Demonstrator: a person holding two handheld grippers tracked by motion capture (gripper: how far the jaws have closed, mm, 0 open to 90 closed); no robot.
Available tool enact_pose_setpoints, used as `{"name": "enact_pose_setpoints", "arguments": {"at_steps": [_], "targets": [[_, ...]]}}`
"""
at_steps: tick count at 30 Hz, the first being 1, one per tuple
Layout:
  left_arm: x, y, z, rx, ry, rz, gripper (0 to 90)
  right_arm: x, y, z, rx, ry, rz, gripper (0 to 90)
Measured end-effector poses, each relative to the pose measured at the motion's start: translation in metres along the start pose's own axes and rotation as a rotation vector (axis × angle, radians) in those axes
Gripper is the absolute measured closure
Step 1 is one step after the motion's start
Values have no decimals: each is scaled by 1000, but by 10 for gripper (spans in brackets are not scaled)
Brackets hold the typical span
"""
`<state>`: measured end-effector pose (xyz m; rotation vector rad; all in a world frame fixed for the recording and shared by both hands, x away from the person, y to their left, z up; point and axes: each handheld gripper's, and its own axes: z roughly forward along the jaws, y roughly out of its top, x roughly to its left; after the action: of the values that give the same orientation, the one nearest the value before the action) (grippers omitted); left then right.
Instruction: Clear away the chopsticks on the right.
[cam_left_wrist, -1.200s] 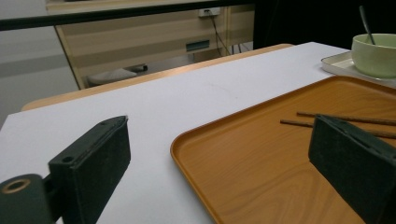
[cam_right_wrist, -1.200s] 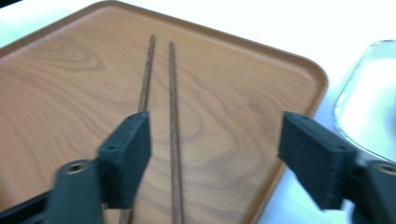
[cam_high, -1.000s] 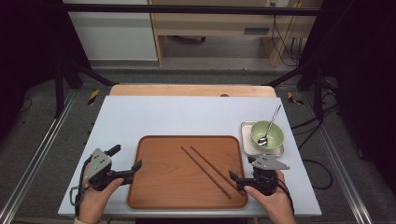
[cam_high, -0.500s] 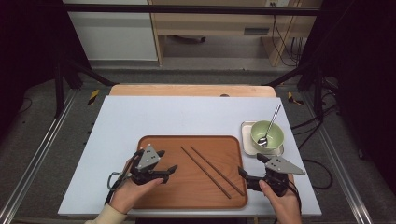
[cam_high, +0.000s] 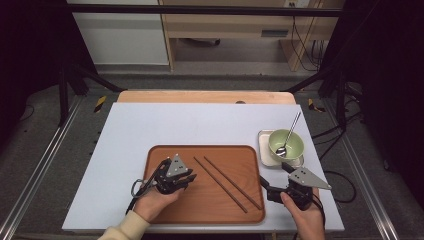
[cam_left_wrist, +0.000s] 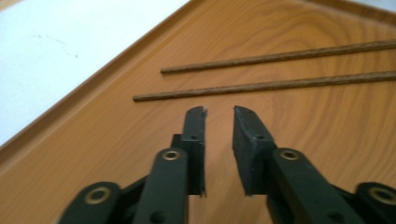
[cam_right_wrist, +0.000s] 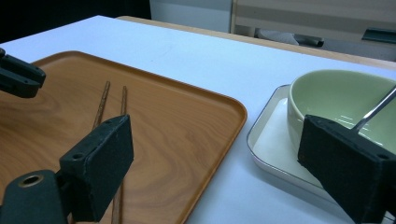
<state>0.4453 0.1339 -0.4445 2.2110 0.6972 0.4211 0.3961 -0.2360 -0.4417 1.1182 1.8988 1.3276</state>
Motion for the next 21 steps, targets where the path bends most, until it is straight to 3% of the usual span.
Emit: {"name": "enact_pose_setpoints", "arguments": {"at_steps": [8,21], "targets": [[6,4,8,26,8,-21,895,-2,0,0,3,-10,21,113],[1,13,36,82,2,-12,898,-4,-1,0,15,-7,38,118]]}}
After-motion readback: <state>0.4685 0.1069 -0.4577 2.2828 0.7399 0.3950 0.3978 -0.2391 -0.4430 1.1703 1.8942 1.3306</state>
